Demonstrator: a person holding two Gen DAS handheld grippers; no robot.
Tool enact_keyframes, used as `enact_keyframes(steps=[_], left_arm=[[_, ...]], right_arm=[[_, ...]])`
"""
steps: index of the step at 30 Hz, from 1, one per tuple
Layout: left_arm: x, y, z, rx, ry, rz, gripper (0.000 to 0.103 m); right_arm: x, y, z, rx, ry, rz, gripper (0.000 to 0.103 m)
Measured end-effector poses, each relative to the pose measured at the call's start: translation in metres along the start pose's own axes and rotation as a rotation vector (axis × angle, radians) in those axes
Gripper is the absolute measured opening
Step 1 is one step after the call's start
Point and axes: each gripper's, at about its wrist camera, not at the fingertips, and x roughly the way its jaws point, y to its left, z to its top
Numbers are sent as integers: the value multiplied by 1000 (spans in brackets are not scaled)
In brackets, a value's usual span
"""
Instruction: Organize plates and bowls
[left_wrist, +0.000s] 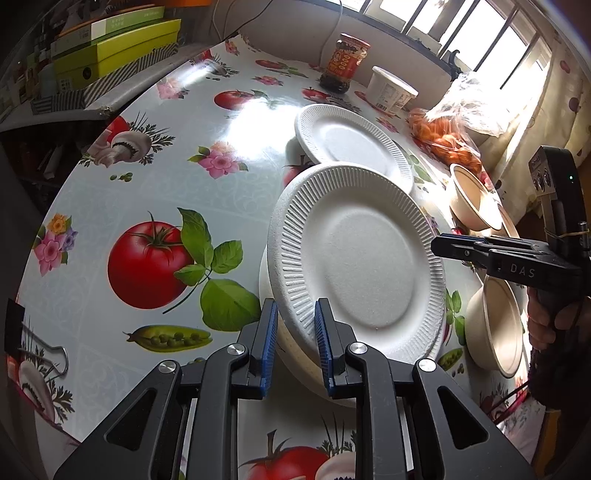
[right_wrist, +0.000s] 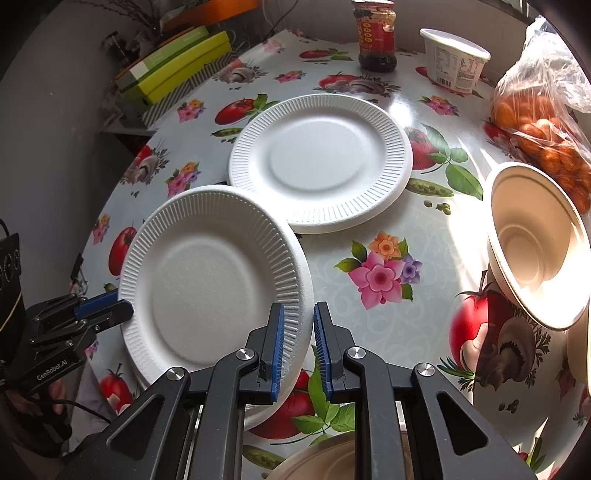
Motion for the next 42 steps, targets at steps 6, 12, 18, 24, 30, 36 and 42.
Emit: enact_keyframes(steps=[6, 12, 18, 24, 30, 36, 42], left_arm=[[-6, 1, -1, -7, 3, 3, 21], [-4, 2, -5, -8, 17, 3, 21], [1, -1, -8, -3, 31, 14, 22], [1, -2, -7, 5, 33, 24, 22], [2, -5, -7, 21, 35, 40, 23], [0, -5, -8, 36, 25, 42, 25], [-7, -4, -9, 47, -12, 26, 55]], right_arm=[[-5, 7, -2, -21, 11, -3, 18], [-4, 9, -4, -27, 21, -16, 18], [0, 10, -5, -36, 30, -37, 18], [1, 11, -6, -35, 31, -41, 18], [4, 12, -7, -38, 34, -45, 18], [7, 12, -8, -37, 42, -46, 19], [8, 12, -8, -33, 39, -43, 35]])
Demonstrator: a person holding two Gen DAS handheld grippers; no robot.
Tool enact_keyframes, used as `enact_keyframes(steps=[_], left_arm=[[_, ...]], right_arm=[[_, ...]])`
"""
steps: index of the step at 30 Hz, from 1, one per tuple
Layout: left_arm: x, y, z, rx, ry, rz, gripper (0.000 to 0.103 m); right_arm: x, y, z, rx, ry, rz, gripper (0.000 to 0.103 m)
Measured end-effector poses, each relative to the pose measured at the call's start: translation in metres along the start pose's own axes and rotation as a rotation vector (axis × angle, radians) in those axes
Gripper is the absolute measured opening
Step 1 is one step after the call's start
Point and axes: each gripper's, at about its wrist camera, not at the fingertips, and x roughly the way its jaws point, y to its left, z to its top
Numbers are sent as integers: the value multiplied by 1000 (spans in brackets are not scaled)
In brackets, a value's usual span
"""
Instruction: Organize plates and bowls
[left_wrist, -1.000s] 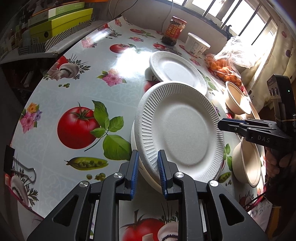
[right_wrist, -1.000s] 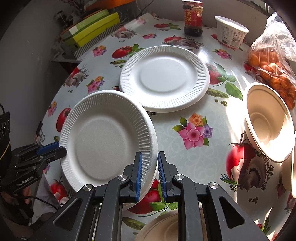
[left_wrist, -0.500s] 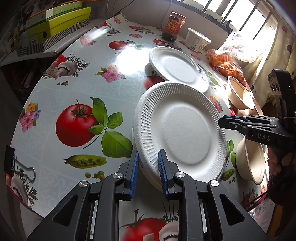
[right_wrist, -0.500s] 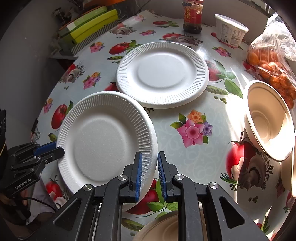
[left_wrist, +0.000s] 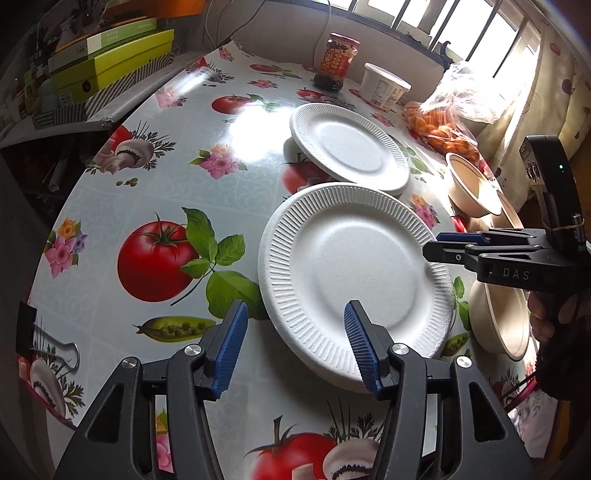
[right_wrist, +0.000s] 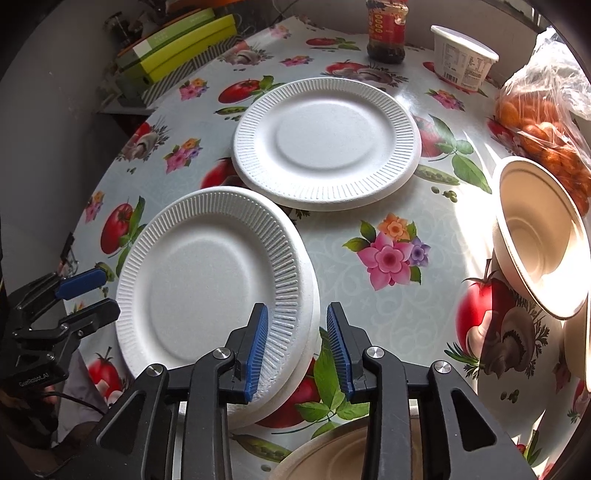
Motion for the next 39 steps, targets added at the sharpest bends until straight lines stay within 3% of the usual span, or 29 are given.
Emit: enact_keyframes(steps=[3, 15, 39], left_arm=[[0, 5, 0, -24, 7, 0, 55], [15, 16, -7, -133, 85, -117, 55], [13, 70, 18, -214, 37, -17, 55]], right_arm=[[1, 0, 0, 5, 3, 6, 35], [8, 11, 2, 3, 30, 57, 34], [32, 53, 46, -22, 37, 97, 34]])
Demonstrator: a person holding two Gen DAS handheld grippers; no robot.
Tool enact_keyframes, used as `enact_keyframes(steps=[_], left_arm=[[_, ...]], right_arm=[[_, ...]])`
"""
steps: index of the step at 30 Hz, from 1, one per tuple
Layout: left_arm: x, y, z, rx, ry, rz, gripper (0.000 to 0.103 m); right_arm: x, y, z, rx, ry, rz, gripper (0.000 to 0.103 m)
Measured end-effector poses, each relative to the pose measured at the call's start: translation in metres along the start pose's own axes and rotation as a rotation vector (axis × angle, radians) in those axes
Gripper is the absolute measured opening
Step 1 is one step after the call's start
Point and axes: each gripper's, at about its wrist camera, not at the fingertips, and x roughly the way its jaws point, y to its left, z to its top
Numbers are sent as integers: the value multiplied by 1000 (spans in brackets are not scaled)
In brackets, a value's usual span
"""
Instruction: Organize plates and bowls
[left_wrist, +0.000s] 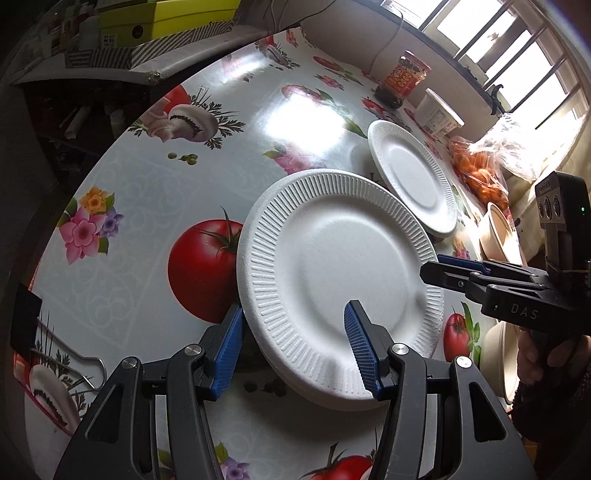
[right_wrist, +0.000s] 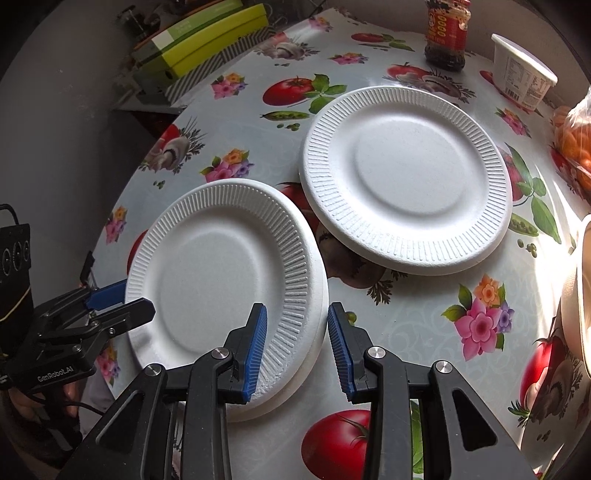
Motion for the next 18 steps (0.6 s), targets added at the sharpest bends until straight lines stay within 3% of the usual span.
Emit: enact_keyframes(steps=[18], left_arm=[[-6, 12, 18, -24, -14, 21, 55]], right_arm=[[5, 9, 14, -19, 8, 32, 34]])
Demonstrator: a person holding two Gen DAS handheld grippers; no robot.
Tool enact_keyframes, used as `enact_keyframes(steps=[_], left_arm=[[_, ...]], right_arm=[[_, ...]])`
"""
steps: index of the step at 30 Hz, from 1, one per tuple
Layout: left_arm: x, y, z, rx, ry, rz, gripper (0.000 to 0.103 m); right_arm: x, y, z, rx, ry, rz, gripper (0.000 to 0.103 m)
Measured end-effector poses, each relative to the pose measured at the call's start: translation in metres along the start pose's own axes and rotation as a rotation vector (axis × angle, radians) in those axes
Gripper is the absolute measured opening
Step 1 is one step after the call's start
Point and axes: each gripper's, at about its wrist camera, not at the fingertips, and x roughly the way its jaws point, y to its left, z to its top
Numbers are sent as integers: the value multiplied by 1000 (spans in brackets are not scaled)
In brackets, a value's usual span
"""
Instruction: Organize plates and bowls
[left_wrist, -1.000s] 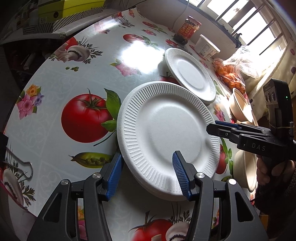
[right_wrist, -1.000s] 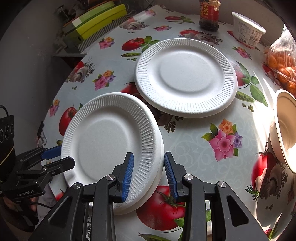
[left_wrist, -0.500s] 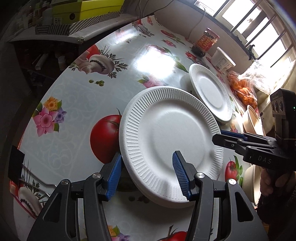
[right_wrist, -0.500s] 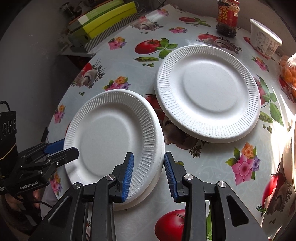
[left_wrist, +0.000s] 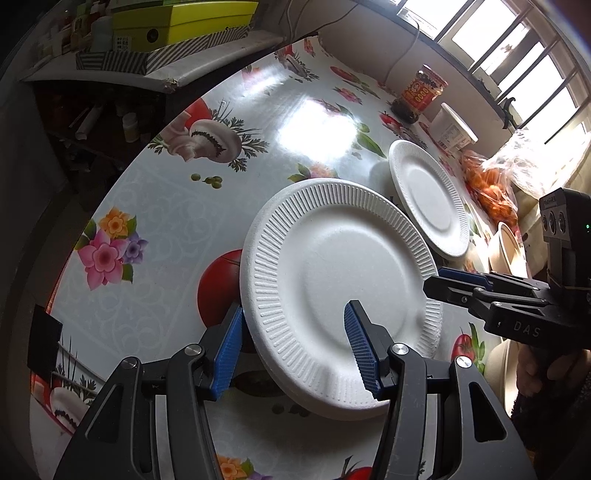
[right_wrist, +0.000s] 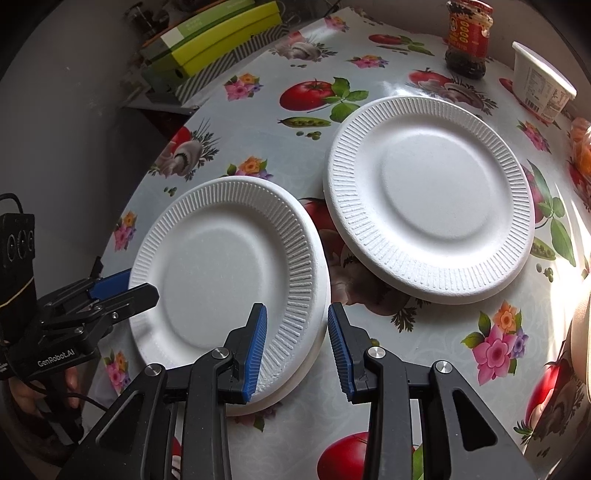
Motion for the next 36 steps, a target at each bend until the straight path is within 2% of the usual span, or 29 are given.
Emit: enact_keyframes(steps=[15, 21, 28, 36], left_arm=[[-22, 3, 13, 7, -44, 29, 55], [-34, -21, 34, 50, -81, 8, 55], [-25, -60, 62, 119, -73, -26, 55], [2, -91, 92, 109, -48, -66, 55]], right_arm=[[-32, -21, -3, 20, -47, -8, 34], [-60, -45, 5, 61, -108, -41, 34], [-91, -77, 16, 85, -189, -96, 34], [-86, -127, 36, 149, -191, -140, 34]])
